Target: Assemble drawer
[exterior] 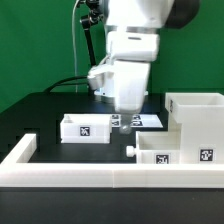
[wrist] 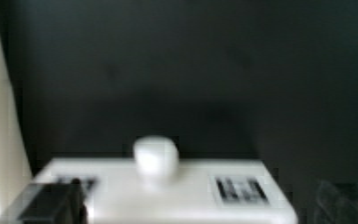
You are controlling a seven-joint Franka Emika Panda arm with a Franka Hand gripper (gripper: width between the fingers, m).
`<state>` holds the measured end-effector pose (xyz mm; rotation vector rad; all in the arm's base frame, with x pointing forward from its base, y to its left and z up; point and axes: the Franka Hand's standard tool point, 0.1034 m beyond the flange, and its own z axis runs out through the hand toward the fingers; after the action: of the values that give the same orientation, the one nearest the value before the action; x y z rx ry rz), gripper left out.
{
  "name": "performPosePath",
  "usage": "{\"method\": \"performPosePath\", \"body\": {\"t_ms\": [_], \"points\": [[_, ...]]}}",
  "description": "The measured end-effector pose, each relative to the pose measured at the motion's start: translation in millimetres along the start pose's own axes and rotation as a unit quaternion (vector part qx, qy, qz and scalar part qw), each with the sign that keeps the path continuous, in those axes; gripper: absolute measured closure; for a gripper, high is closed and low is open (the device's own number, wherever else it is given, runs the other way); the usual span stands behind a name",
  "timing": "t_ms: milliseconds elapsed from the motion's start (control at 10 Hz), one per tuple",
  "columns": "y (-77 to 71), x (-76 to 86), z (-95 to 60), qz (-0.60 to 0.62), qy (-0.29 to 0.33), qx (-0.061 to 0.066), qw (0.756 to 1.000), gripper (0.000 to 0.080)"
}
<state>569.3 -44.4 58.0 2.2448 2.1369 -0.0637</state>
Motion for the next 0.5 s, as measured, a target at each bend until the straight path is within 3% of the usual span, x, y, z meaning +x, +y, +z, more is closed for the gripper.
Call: {"method": "performPosePath", "body": {"t_ms": [200, 400, 500], "points": [[-1.4, 3.7, -0.3, 0.003, 0.001, 0.001, 1.0, 0.015], [-3.5, -9.8, 11.6, -0.004, 0.044, 0.008, 0.999, 0.015], [1.1, -5.2, 16.2, -0.006, 0.057, 0.007, 0.998, 0.015]]}}
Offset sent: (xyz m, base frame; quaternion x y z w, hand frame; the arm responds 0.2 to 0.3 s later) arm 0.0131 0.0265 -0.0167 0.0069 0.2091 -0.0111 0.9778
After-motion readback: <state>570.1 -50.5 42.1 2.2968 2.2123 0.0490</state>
